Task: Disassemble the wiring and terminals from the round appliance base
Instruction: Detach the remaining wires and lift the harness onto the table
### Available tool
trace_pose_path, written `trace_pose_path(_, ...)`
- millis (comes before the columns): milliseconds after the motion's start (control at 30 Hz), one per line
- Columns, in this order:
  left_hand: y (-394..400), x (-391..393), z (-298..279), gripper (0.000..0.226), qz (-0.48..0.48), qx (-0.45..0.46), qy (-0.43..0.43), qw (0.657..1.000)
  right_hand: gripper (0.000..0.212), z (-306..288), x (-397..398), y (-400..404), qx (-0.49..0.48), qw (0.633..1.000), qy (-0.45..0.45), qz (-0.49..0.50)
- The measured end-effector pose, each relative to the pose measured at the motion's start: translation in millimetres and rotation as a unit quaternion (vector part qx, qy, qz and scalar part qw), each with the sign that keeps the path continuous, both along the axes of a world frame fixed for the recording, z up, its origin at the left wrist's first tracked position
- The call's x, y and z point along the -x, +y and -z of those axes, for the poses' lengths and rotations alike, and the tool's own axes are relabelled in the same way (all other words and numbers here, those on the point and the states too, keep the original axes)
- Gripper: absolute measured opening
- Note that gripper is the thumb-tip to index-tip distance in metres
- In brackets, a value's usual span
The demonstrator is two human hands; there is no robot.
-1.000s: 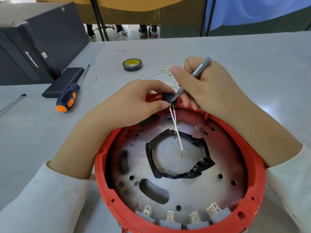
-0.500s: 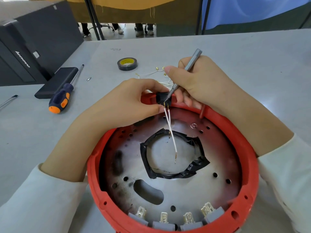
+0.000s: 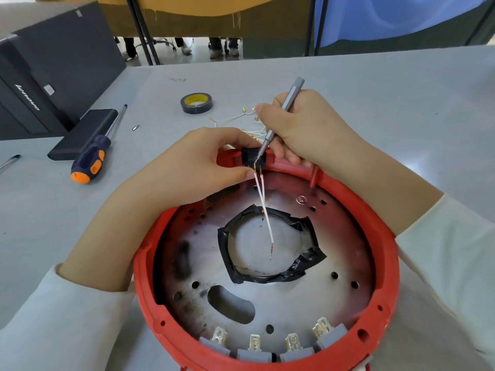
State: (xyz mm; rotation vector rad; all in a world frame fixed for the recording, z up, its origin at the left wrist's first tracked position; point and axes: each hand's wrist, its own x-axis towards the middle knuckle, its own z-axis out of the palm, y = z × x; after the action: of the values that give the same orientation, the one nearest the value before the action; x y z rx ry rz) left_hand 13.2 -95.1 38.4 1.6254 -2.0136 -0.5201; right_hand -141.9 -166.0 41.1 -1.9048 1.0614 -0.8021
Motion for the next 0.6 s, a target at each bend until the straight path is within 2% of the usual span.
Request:
trace_pose_path(200, 1, -1, 1, 0.032, 0.000, -0.001, -0.002, 1.000, 0.036, -3, 10, 11, -0.002, 0.997, -0.046, -0.058)
trace_pose_path(367, 1, -2, 2, 0.034, -0.007, -0.004, 0.016, 1.000, 0.036, 4, 14, 14, -0.036, 0.992, -0.121, -0.021)
trace_pose_path(500, 1, -2, 2, 0.032, -0.003, -0.006, 0.017, 1.000, 0.025, 7, 10, 15, 0.013, 0.999, -0.032, -0.005)
trace_pose_path(600, 2, -3, 1, 0.033, -0.004, -0.009, 0.018, 1.000, 0.016, 7, 9, 16, 0.015, 0.999, -0.039, 0.009)
